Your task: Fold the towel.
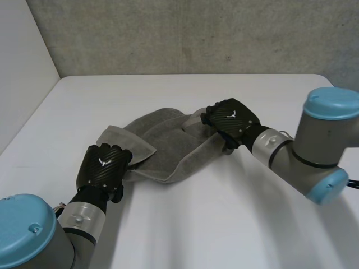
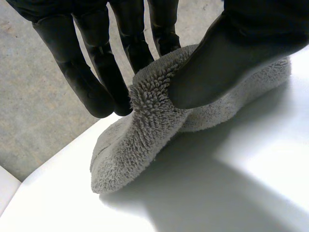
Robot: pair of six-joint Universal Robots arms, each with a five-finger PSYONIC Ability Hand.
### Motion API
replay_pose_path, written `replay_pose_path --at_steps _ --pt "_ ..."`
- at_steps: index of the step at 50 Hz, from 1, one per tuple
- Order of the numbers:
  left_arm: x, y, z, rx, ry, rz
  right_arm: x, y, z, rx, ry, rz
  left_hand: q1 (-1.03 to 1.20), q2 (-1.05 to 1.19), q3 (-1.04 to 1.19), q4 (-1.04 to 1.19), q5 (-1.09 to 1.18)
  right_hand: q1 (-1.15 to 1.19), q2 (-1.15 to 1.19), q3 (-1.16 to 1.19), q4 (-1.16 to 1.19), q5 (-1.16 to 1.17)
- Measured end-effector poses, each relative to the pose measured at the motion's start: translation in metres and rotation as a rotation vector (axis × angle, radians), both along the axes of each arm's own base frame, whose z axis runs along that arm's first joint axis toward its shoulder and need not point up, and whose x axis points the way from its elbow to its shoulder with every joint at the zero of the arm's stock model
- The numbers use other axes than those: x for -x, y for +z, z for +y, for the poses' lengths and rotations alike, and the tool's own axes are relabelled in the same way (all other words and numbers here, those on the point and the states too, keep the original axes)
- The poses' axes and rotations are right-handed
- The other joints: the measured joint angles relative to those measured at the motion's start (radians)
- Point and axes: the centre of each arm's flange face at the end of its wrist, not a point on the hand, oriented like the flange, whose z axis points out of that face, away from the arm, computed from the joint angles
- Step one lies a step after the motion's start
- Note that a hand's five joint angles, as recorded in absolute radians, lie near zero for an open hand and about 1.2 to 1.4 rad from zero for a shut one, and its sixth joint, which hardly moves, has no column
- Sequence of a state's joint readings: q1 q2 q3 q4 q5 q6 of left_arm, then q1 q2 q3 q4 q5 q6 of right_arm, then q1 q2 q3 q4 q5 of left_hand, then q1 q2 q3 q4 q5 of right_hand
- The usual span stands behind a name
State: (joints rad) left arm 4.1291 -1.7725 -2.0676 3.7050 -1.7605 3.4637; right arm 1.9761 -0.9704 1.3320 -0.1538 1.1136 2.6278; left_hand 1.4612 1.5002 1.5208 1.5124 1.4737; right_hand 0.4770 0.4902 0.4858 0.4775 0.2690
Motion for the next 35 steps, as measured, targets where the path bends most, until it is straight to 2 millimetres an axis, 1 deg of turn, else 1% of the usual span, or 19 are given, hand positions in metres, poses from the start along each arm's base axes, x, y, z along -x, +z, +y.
replay_pose_path --at_steps 4,6,8,10,11,12,14,17,22,23,25,26,27,29,30,31,32,34,35 --pt "0.0 0.0 0.0 0.001 0.001 0.001 -0.009 -0.014 -0.012 0.014 0.009 0.027 0.0 0.0 0.0 0.0 0.0 0.062 0.051 0.053 0.062 0.092" --pt "0.0 0.0 -0.001 0.002 0.002 0.001 -0.014 -0.024 -0.019 0.026 0.007 0.049 0.0 0.0 0.0 0.0 0.0 0.172 0.159 0.155 0.166 0.207" --pt "-0.001 0.001 -0.002 0.003 0.006 0.002 -0.018 -0.032 -0.025 0.038 -0.002 0.072 0.0 -0.001 0.0 0.0 0.0 0.342 0.337 0.326 0.335 0.37" --pt "-0.001 0.001 -0.003 0.003 0.01 0.002 -0.019 -0.035 -0.027 0.043 -0.009 0.083 0.0 -0.001 -0.001 0.0 0.0 0.494 0.491 0.466 0.477 0.513" --pt "-0.002 0.001 -0.004 0.004 0.012 0.003 -0.019 -0.037 -0.028 0.045 -0.013 0.088 0.0 -0.001 -0.001 0.0 0.0 0.605 0.581 0.571 0.585 0.622" --pt "-0.002 0.001 -0.005 0.005 0.016 0.004 -0.02 -0.039 -0.03 0.047 -0.022 0.099 0.0 -0.001 -0.003 0.0 0.0 0.801 0.791 0.781 0.788 0.83" --pt "-0.003 0.002 -0.007 0.008 0.02 0.006 -0.019 -0.039 -0.03 0.044 -0.03 0.106 0.0 -0.001 -0.004 0.0 0.0 0.861 0.837 0.841 0.855 0.896" --pt "-0.003 0.004 -0.009 0.013 0.025 0.01 -0.017 -0.033 -0.028 0.034 -0.041 0.107 0.0 -0.002 -0.005 0.0 0.0 0.861 0.837 0.842 0.861 0.898" --pt "0.0 0.01 -0.014 0.041 0.025 0.031 -0.006 -0.002 -0.015 0.003 -0.068 0.071 0.0 -0.002 -0.009 0.0 0.0 0.861 0.837 0.842 0.861 0.898" --pt "0.001 0.013 -0.016 0.053 0.024 0.038 -0.001 0.009 -0.009 -0.007 -0.079 0.051 0.0 0.0 -0.008 0.001 0.0 0.861 0.837 0.842 0.861 0.898" --pt "0.002 0.017 -0.018 0.068 0.022 0.048 0.004 0.021 -0.004 -0.016 -0.092 0.026 0.0 0.0 -0.007 0.002 0.0 0.861 0.837 0.842 0.861 0.898" --pt "0.004 0.025 -0.02 0.091 0.018 0.063 0.01 0.037 0.001 -0.019 -0.109 -0.007 0.002 0.001 0.001 0.004 0.001 0.861 0.837 0.842 0.861 0.898" --pt "0.005 0.029 -0.02 0.103 0.016 0.07 0.013 0.046 0.003 -0.017 -0.118 -0.025 0.002 0.002 0.008 0.006 0.004 0.861 0.837 0.842 0.861 0.898" --pt "0.007 0.048 -0.024 0.158 0.01 0.104 0.025 0.081 0.012 0.003 -0.151 -0.098 0.002 0.002 0.02 0.007 0.006 0.861 0.837 0.842 0.861 0.898" --pt "0.008 0.057 -0.025 0.18 0.008 0.118 0.028 0.089 0.014 0.011 -0.157 -0.114 0.002 0.002 0.021 0.007 0.006 0.861 0.837 0.842 0.861 0.898" --pt "0.008 0.069 -0.026 0.211 0.006 0.137 0.034 0.112 0.02 0.039 -0.17 -0.151 0.002 0.002 0.022 0.007 0.006 0.861 0.837 0.842 0.861 0.898" --pt "0.008 0.076 -0.026 0.229 0.005 0.148 0.036 0.12 0.023 0.05 -0.174 -0.164 0.002 0.002 0.022 0.007 0.006 0.861 0.837 0.842 0.861 0.898" --pt "0.007 0.104 -0.026 0.291 0.003 0.187 0.046 0.157 0.034 0.107 -0.19 -0.214 0.002 0.002 0.023 0.007 0.006 0.861 0.837 0.842 0.861 0.898" --pt "0.006 0.122 -0.025 0.329 0.001 0.211 0.051 0.178 0.04 0.143 -0.198 -0.238 0.002 0.002 0.023 0.007 0.006 0.861 0.837 0.842 0.861 0.898"
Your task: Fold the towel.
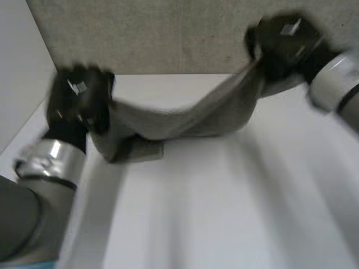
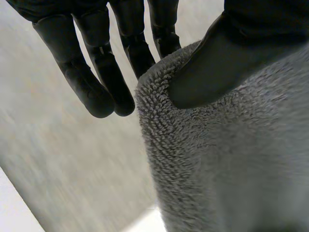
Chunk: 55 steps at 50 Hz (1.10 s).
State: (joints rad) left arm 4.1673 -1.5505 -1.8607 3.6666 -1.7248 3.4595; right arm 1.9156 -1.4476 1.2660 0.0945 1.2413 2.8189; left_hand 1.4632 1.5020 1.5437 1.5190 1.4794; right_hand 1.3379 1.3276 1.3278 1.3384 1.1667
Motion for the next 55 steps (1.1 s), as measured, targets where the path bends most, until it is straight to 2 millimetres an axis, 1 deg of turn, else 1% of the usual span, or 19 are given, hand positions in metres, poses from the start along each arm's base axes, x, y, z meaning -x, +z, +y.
replay_pose_path --at_steps 3,4,6,8,11,15,20,23,25,27,29,30,32,34,37,39,43,48,55 --pt "-0.004 0.051 0.006 0.095 -0.005 0.059 0.016 0.047 0.015 0.088 -0.033 -0.037 0.0 0.0 0.001 0.0 0.0 0.0 0.0 0.004 0.0 0.0" --pt "-0.004 0.058 0.008 0.108 -0.006 0.067 0.019 0.054 0.017 0.1 -0.04 -0.041 0.0 0.0 0.002 0.0 0.0 0.0 0.0 0.005 0.0 0.0" --pt "-0.008 0.093 0.014 0.162 -0.01 0.101 0.029 0.077 0.024 0.142 -0.064 -0.047 0.0 0.0 0.002 0.0 0.0 0.0 0.0 0.009 0.0 0.0" --pt "-0.01 0.112 0.018 0.186 -0.012 0.117 0.034 0.086 0.025 0.154 -0.077 -0.039 0.0 0.0 0.002 0.0 0.0 0.0 0.0 0.009 0.0 0.0" --pt "-0.01 0.128 0.018 0.184 -0.014 0.125 0.036 0.086 0.02 0.145 -0.091 0.003 0.0 0.0 0.003 0.0 0.0 0.0 0.0 0.009 0.0 0.0" --pt "-0.004 0.117 0.004 0.106 -0.012 0.094 0.028 0.065 0.009 0.1 -0.085 0.096 0.0 0.004 0.004 0.0 0.0 0.0 0.0 0.009 0.0 0.0" --pt "0.011 0.066 -0.03 -0.047 0.002 0.001 0.011 0.012 -0.013 0.006 -0.065 0.275 0.0 0.004 0.004 0.0 0.0 0.0 0.0 0.009 0.0 0.0" --pt "0.016 0.039 -0.056 -0.104 0.031 -0.052 0.005 -0.012 -0.031 -0.011 -0.08 0.362 0.0 0.004 0.004 0.0 0.0 0.0 0.0 0.009 0.0 0.0" --pt "0.017 0.029 -0.072 -0.114 0.05 -0.077 0.001 -0.019 -0.043 0.009 -0.098 0.39 0.0 0.009 0.004 0.0 0.0 0.0 0.0 0.009 0.0 0.0" --pt "0.02 0.025 -0.092 -0.099 0.073 -0.102 -0.005 -0.022 -0.058 0.06 -0.127 0.402 0.0 0.014 0.004 0.0 0.0 0.0 0.0 0.009 0.0 0.0" --pt "0.024 0.032 -0.113 -0.046 0.095 -0.112 -0.013 -0.015 -0.076 0.163 -0.171 0.374 0.0 0.014 0.005 0.0 0.0 0.0 0.0 0.009 0.0 0.002" --pt "0.025 0.035 -0.116 -0.032 0.099 -0.11 -0.015 -0.011 -0.079 0.196 -0.183 0.359 0.0 0.014 0.005 0.0 0.0 0.0 0.0 0.009 0.0 0.002" --pt "0.028 0.049 -0.127 0.031 0.113 -0.096 -0.02 0.002 -0.091 0.311 -0.225 0.299 0.0 0.014 0.005 0.0 0.0 0.0 0.0 0.009 0.0 0.004" --pt "0.031 0.078 -0.137 0.142 0.13 -0.047 -0.024 0.029 -0.101 0.495 -0.286 0.183 0.0 0.014 0.005 0.0 0.0 0.0 0.0 0.009 0.0 0.004" --pt "0.032 0.109 -0.138 0.264 0.141 0.022 -0.025 0.055 -0.098 0.64 -0.323 0.077 0.0 0.014 0.006 0.0 0.002 0.0 0.0 0.009 0.0 0.008" --pt "0.032 0.135 -0.133 0.37 0.143 0.089 -0.024 0.075 -0.089 0.729 -0.333 0.003 0.0 0.014 0.006 0.0 0.008 0.0 0.0 0.009 0.0 0.012" --pt "0.032 0.149 -0.12 0.441 0.132 0.137 -0.023 0.079 -0.078 0.739 -0.308 -0.021 0.002 0.014 0.006 0.0 0.019 0.0 0.0 0.009 0.0 0.019" --pt "0.03 0.121 -0.109 0.386 0.115 0.102 -0.025 0.044 -0.071 0.586 -0.217 0.05 0.004 0.014 0.006 0.0 0.019 0.0 0.0 0.009 0.0 0.02" --pt "0.022 0.042 -0.097 0.21 0.109 -0.006 -0.022 -0.029 -0.063 0.325 -0.099 0.181 0.004 0.014 0.006 0.0 0.019 0.0 0.0 0.009 0.0 0.02"
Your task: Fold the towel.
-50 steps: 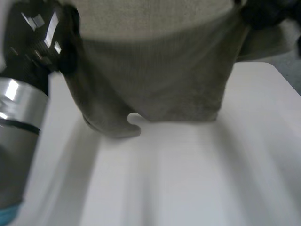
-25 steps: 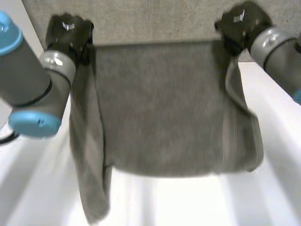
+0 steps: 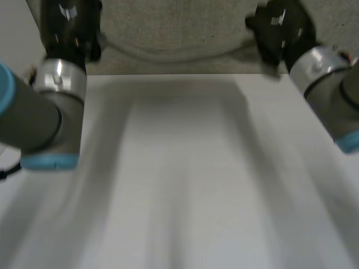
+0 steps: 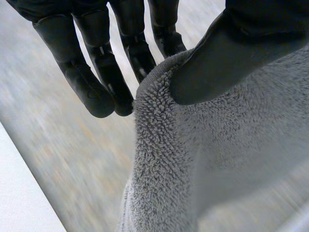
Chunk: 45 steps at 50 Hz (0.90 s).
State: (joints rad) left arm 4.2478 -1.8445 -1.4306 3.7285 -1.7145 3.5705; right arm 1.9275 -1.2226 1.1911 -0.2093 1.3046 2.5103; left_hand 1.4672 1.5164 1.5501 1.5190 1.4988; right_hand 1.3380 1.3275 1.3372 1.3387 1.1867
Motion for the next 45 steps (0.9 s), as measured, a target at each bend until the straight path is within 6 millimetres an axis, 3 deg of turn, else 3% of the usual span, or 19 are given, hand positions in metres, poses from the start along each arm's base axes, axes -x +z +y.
replay_pose_path --at_steps 5,12,15,19,24,28,33,42,45 --pt "-0.011 -0.066 0.012 -0.133 0.012 -0.068 0.011 -0.057 0.007 -0.18 0.008 0.071 0.0 0.0 0.0 0.0 0.0 0.0 0.0 0.0 0.004 0.0" --pt "-0.02 -0.14 0.026 -0.284 0.018 -0.146 0.017 -0.128 0.023 -0.384 0.018 0.143 0.0 0.0 0.0 0.0 0.0 0.0 0.0 0.0 0.004 0.0" --pt "-0.022 -0.168 0.032 -0.35 0.019 -0.189 0.017 -0.153 0.03 -0.458 0.027 0.169 0.0 0.0 -0.003 0.0 0.0 0.0 0.0 0.0 0.004 0.0" --pt "-0.024 -0.193 0.037 -0.404 0.024 -0.25 0.019 -0.172 0.034 -0.515 0.026 0.186 0.0 -0.003 -0.017 -0.003 0.0 0.0 0.0 0.0 0.004 0.0" --pt "-0.024 -0.203 0.038 -0.413 0.033 -0.31 0.023 -0.178 0.035 -0.543 0.013 0.189 -0.014 -0.062 -0.092 -0.065 -0.037 0.0 0.0 0.0 0.004 0.0" --pt "-0.024 -0.202 0.036 -0.402 0.039 -0.324 0.025 -0.178 0.037 -0.552 0.002 0.185 -0.197 -0.242 -0.269 -0.25 -0.221 -0.007 -0.004 -0.009 -0.008 -0.025" --pt "-0.024 -0.198 0.036 -0.383 0.043 -0.321 0.028 -0.18 0.039 -0.569 -0.021 0.172 -0.512 -0.56 -0.589 -0.559 -0.536 -0.347 -0.334 -0.346 -0.34 -0.369" --pt "-0.027 -0.189 0.043 -0.37 0.042 -0.313 0.032 -0.183 0.036 -0.589 -0.071 0.153 -0.636 -0.692 -0.725 -0.681 -0.686 -0.409 -0.367 -0.391 -0.392 -0.435" --pt "-0.028 -0.186 0.044 -0.365 0.043 -0.31 0.034 -0.184 0.033 -0.589 -0.089 0.152 -0.674 -0.723 -0.762 -0.719 -0.724 -0.326 -0.309 -0.324 -0.323 -0.355"
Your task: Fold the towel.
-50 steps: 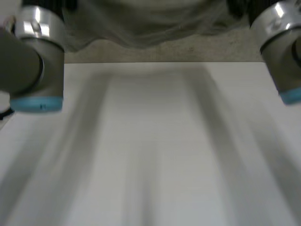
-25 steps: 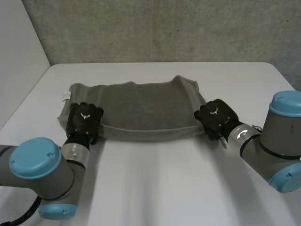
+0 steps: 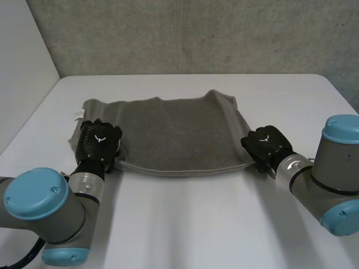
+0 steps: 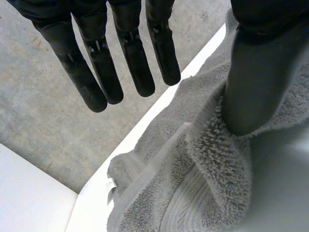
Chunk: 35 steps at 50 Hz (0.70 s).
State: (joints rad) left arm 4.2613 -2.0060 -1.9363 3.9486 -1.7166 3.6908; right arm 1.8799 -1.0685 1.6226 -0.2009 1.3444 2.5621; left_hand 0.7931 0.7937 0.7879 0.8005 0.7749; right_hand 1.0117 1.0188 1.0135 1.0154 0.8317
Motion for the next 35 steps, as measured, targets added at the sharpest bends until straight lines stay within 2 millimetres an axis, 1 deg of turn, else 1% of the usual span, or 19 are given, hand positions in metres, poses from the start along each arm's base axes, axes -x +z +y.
replay_pose_path --at_steps 4,9,13,19,24,30,35 --pt "-0.001 0.004 0.001 0.008 0.001 0.004 0.005 0.002 -0.006 0.008 -0.03 0.008 -0.086 -0.081 -0.087 -0.09 -0.087 0.328 0.307 0.314 0.315 0.328" --pt "-0.002 0.007 -0.001 0.015 0.005 0.007 0.009 0.008 -0.008 0.019 -0.044 0.01 -0.134 -0.141 -0.136 -0.135 -0.139 0.33 0.311 0.324 0.327 0.337" --pt "-0.005 0.007 -0.003 0.014 -0.006 0.006 0.011 0.009 -0.004 0.011 -0.049 0.012 -0.142 -0.149 -0.143 -0.141 -0.149 0.33 0.311 0.324 0.327 0.337" --pt "-0.005 0.003 -0.003 -0.004 -0.089 -0.004 0.02 -0.001 0.003 -0.03 -0.064 0.022 -0.144 -0.149 -0.145 -0.141 -0.15 0.33 0.311 0.324 0.327 0.337" --pt "-0.006 0.0 -0.004 -0.017 -0.154 -0.01 0.025 -0.011 0.004 -0.053 -0.071 0.031 -0.144 -0.149 -0.145 -0.141 -0.15 0.33 0.311 0.324 0.327 0.337" --pt "-0.012 -0.001 -0.01 -0.017 -0.177 -0.027 0.025 -0.017 0.003 -0.053 -0.07 0.03 -0.156 -0.163 -0.157 -0.158 -0.163 0.33 0.311 0.324 0.327 0.337" --pt "-0.022 0.001 -0.017 0.007 -0.189 -0.107 0.023 -0.018 0.003 -0.048 -0.064 0.029 -0.16 -0.167 -0.161 -0.159 -0.168 0.33 0.311 0.324 0.327 0.337"
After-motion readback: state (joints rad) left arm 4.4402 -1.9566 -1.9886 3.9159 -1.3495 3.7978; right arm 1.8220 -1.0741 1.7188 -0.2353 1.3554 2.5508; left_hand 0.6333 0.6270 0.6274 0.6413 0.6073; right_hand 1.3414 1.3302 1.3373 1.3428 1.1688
